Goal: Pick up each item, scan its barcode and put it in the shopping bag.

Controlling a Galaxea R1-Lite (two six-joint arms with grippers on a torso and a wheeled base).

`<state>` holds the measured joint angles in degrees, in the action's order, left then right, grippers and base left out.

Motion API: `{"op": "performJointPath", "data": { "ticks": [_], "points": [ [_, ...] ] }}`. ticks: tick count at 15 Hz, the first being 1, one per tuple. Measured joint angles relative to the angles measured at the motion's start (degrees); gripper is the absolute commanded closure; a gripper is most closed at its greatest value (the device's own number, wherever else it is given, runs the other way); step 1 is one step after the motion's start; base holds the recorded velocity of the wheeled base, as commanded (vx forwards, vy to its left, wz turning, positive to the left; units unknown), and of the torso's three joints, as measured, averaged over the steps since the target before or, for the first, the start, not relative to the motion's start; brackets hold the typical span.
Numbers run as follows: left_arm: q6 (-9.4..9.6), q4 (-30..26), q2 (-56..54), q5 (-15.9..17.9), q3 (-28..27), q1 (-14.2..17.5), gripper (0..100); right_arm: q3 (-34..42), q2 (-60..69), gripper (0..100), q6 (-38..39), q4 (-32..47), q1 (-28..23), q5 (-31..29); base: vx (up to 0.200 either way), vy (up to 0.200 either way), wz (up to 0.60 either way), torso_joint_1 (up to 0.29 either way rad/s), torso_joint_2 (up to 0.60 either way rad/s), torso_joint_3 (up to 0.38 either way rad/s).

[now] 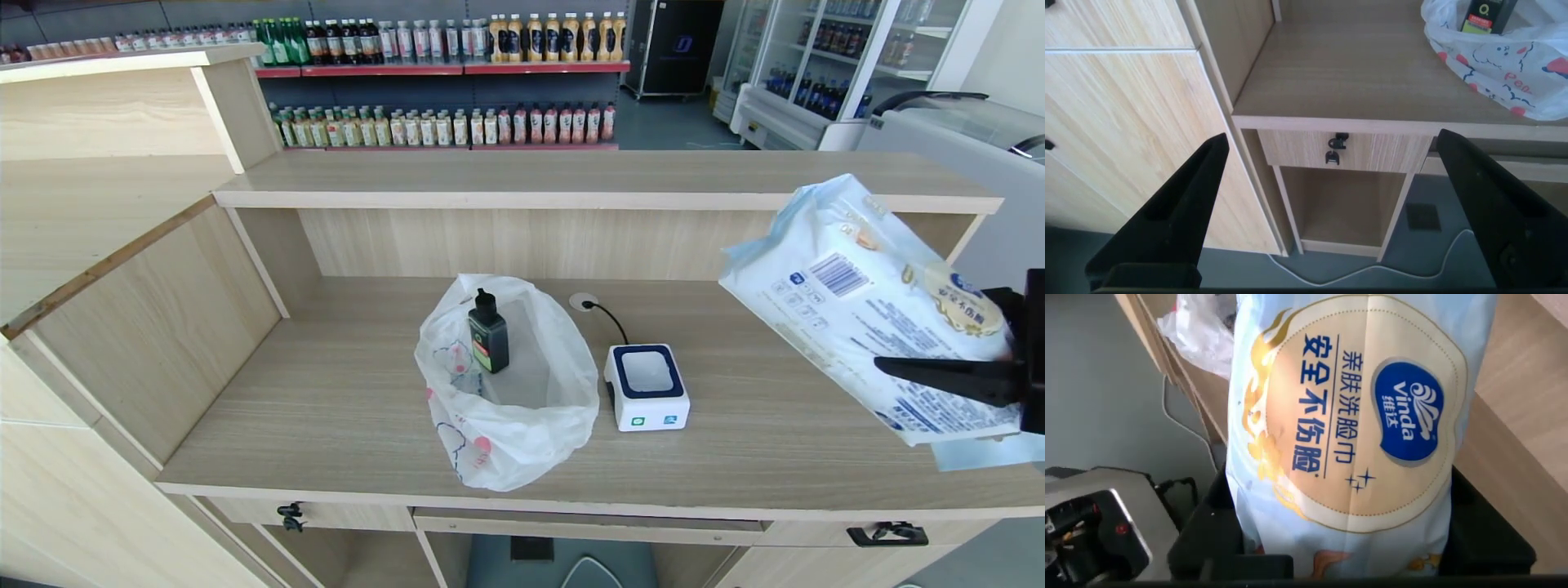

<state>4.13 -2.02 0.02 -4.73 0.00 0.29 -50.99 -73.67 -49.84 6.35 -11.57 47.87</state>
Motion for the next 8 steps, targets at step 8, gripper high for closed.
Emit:
{"op": "performJointPath", "data": {
  "ticks": [8],
  "points": [
    [-0.01, 0.0, 0.0, 0.0, 0.0, 0.0, 0, 4.7, 6.9, 100, 12.3, 4.9, -12.8, -2.0, 0.000, 0.000, 0.00, 0.000, 0.00, 0.000]
  ]
}}
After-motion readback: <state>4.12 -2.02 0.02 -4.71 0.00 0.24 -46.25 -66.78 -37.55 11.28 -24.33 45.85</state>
